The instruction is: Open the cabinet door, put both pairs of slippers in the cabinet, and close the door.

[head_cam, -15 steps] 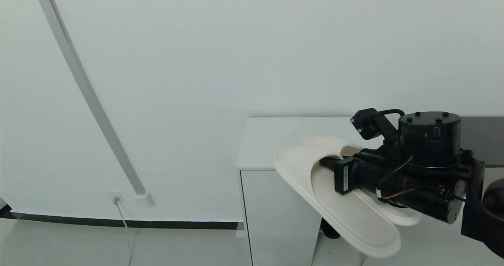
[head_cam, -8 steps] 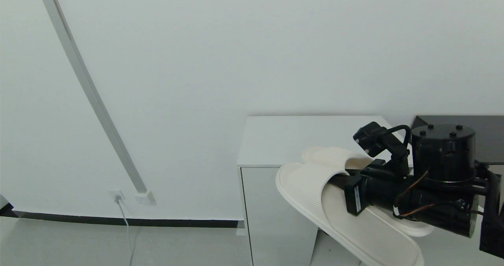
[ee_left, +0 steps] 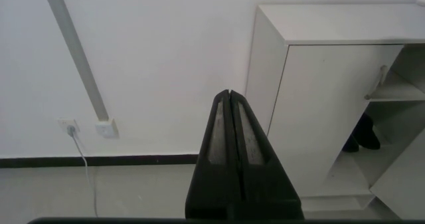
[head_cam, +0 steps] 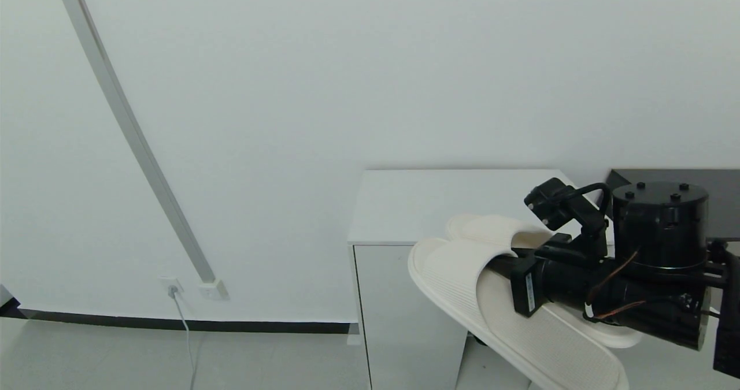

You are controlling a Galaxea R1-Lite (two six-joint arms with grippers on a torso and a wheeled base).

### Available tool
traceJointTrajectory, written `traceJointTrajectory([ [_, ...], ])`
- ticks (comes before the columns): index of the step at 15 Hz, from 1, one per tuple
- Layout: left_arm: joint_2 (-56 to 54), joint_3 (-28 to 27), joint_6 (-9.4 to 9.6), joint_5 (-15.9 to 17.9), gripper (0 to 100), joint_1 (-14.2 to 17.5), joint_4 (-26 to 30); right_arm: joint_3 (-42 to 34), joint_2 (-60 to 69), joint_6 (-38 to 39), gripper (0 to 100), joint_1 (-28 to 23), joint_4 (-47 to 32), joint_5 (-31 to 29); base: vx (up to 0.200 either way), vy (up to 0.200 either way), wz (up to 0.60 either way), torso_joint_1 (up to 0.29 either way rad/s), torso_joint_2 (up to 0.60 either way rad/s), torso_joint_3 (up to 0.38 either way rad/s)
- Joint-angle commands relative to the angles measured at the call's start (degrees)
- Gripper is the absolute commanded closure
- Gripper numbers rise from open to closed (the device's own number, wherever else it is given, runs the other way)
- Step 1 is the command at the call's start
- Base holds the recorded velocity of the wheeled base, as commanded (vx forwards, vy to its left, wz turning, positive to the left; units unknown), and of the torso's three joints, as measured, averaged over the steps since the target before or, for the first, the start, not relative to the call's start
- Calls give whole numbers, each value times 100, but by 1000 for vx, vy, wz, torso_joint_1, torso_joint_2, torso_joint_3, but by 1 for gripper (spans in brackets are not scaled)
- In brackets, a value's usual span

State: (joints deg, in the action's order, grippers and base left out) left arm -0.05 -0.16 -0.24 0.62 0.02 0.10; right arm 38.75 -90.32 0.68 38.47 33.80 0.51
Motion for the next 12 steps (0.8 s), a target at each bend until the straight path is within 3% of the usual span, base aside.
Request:
traceJointTrajectory([
  [1,5,-2,-2,-1,100,6,-1,1,-21,-24,100,11,3,2,0,-200,0,-2,2,7],
  [12,5,-2,-2,-1,100,6,-1,-79,-65,-42,100,11,12,19,0,-200,0,5,1,1],
])
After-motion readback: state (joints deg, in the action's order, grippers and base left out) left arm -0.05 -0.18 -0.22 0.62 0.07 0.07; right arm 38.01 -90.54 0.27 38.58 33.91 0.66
